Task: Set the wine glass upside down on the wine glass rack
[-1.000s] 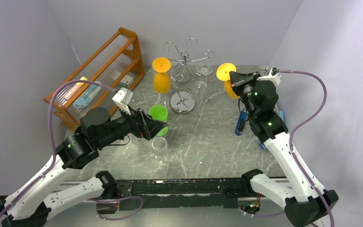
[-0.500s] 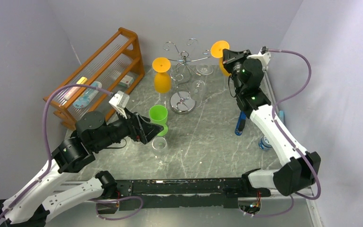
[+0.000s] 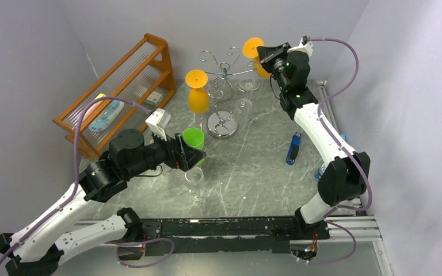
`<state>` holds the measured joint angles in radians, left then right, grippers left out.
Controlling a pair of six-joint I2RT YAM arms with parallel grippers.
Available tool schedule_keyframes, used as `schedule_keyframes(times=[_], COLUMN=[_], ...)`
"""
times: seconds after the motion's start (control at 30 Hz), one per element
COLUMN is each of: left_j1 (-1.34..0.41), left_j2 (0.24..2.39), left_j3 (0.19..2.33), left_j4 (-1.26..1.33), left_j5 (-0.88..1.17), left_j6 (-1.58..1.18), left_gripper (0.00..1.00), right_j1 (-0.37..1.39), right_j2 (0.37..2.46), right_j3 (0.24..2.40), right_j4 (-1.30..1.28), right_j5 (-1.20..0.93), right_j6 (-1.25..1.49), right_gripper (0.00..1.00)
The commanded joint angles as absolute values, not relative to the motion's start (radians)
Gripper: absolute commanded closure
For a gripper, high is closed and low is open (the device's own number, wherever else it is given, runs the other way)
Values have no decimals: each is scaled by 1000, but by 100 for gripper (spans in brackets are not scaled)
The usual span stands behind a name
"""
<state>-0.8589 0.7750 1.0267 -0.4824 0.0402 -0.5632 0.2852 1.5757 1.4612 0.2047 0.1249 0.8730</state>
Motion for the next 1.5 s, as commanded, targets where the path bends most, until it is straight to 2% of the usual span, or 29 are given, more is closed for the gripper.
schedule_keyframes(times=[0.0, 0.33, 0.63, 0.87, 1.23, 1.47], left_j1=[-856, -857, -856, -856, -856, -857], left_j2=[796, 837, 849, 840, 857, 860], left_j3=[1009, 996, 1017, 1002, 1006, 1005], left_j4=[-445, -421, -443, -419, -422, -425], left_j5=[8, 2, 2, 2, 2, -31], left_j6=[-559, -602, -592, -600, -595, -594], left_gripper=[7, 9, 10, 10, 10, 11], right_j1=[283, 272, 268, 256, 231, 218], right_j2=[1615, 1648, 1596, 1556, 1492, 1530], right_j3=[1524, 1553, 1523, 1530, 1479, 1499], right_j4=[185, 135, 83, -33, -50, -52], right_j5=[7, -143, -207, -199, -91, -56], right_j6=[835, 891, 940, 951, 940, 928], right_gripper=[100, 100, 100, 100, 100, 100])
